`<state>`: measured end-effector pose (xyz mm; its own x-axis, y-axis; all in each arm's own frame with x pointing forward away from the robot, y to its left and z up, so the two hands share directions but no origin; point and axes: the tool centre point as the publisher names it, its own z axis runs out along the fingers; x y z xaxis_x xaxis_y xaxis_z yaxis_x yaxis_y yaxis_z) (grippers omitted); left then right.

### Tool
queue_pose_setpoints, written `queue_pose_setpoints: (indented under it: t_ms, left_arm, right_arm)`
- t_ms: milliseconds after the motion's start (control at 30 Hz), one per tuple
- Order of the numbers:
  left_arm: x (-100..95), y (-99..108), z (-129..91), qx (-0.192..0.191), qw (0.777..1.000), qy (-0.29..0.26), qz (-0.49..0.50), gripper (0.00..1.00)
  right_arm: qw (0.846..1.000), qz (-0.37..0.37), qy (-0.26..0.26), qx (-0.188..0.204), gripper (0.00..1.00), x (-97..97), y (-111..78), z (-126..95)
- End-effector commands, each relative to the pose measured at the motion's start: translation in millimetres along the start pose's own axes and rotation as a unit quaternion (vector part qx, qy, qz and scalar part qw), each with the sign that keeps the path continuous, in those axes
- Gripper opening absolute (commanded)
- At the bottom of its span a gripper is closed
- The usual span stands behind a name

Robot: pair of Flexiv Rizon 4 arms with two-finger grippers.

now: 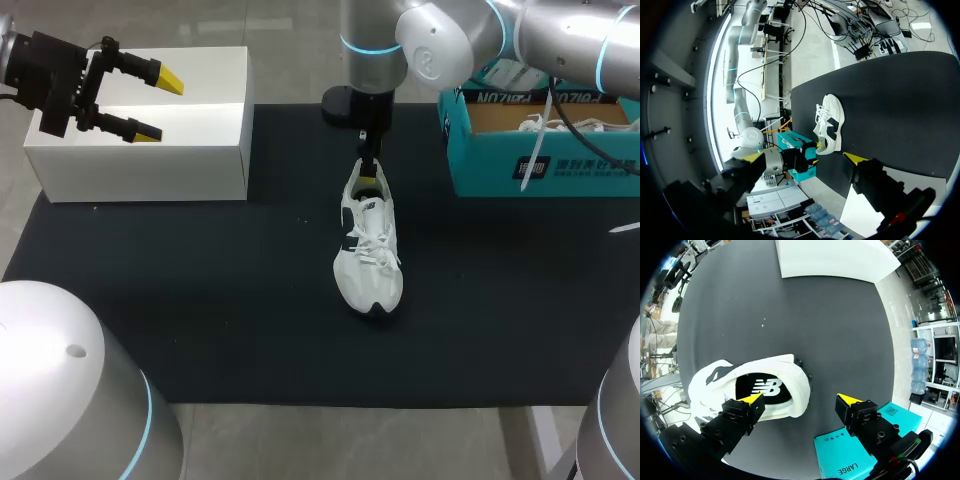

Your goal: Take the shoe out of the shoebox, open the shoe tongue, remove and reinsert the insole, then place the shoe into the shoebox

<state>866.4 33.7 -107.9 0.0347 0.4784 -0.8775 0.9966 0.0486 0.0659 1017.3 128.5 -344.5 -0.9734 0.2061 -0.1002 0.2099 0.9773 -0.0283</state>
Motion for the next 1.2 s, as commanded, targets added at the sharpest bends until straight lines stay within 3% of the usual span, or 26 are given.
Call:
queue_pose_setpoints:
  t_ms: [33,333,467,500,567,600,900,1200]
  left_arm:
    - [-0.2,1,-1,0.001,1.0,0.002,0.0,1.0]
    - [-0.2,1,-1,0.001,1.0,0.002,0.0,1.0]
    - [-0.2,1,-1,0.001,1.0,0.002,0.0,1.0]
    - [-0.2,1,-1,0.001,1.0,0.002,0.0,1.0]
    - [-0.2,1,-1,0.001,1.0,0.002,0.0,1.0]
    - [-0.2,1,-1,0.001,1.0,0.002,0.0,1.0]
    - [-0.2,1,-1,0.001,1.0,0.002,0.0,1.0]
    - [-0.2,1,-1,0.001,1.0,0.002,0.0,1.0]
  right_arm:
    - [1.0,-0.002,0.005,0.0,0.93,-8.9,5.1,23]
    - [1.0,0.001,0.01,-0.003,0.91,-12.8,5.8,47]
    - [1.0,0.004,0.016,0.004,0.73,-10.8,3.3,56]
    - [1.0,0.003,0.018,0.006,0.6,-10.0,3.1,58]
    - [1.0,0.001,0.016,0.014,0.24,-8.8,3.0,58]
    - [1.0,-0.001,0.014,0.017,0.0,-7.7,3.3,57]
    - [0.999,0.014,-0.005,0.039,0.0,2.3,1.9,30]
    - [0.999,0.036,-0.017,0.037,0.0,7.1,-2.9,-31]
